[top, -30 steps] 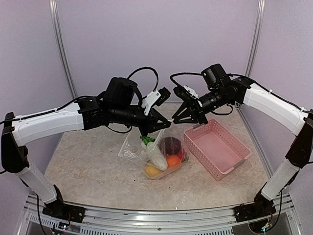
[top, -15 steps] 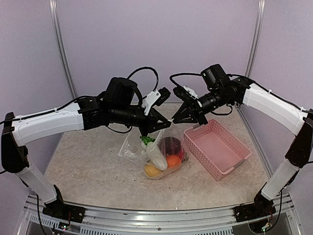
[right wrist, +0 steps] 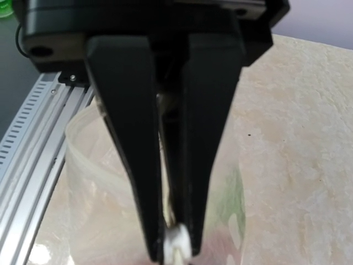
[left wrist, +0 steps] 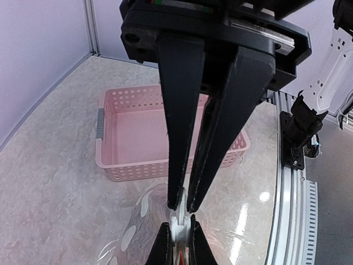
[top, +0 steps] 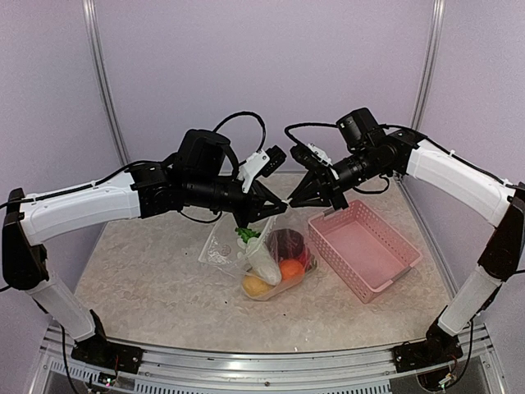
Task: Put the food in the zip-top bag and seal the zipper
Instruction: Hold the zipper food storage bag at the center of the board, then zip the zipper of the food storage bag.
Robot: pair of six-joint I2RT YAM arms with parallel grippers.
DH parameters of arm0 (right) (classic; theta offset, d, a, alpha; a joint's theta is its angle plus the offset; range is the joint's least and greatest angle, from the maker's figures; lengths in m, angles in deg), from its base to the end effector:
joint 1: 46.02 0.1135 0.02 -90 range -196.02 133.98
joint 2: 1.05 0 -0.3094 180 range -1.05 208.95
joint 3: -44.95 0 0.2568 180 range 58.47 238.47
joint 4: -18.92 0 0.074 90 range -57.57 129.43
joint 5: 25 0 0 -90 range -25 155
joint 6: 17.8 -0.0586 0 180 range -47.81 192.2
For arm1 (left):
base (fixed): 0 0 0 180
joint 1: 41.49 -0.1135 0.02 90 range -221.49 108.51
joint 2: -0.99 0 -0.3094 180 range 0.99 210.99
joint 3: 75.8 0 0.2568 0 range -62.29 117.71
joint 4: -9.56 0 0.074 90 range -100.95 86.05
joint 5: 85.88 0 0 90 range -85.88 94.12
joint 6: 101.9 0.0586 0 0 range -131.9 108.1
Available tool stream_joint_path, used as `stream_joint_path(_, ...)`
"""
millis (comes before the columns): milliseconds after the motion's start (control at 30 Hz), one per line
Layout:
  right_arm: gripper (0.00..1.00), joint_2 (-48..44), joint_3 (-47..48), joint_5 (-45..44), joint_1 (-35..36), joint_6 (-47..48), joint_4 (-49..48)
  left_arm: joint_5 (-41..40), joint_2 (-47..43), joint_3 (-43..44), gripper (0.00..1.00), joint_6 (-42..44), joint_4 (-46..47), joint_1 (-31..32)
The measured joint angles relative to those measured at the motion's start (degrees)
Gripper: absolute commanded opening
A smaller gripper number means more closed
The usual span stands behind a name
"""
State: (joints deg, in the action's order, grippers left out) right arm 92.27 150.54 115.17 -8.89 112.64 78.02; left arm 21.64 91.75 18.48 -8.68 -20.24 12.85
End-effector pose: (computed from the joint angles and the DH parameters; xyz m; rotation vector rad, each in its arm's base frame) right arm 0.2640 0.2563 0.3956 -1.6859 1.4513 0.9985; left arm 0.2170 -0.3327 0.3811 1.1924 1.7513 -0.8587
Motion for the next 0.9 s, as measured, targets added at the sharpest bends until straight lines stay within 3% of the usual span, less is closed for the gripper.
stream_joint_path(467, 0.00, 1.51, 2.23, 6.01, -3.48, 1.49, 2.86, -0.44, -0.09, -0.13, 0.02, -0.42, 2.05, -0.15)
stream_joint_path(900, 0.00, 1.79, 3.65, 10.60, -9.01, 4.68, 7.48, -3.02, -6.56, -6.58, 0.04, -2.45, 0.70, -0.90)
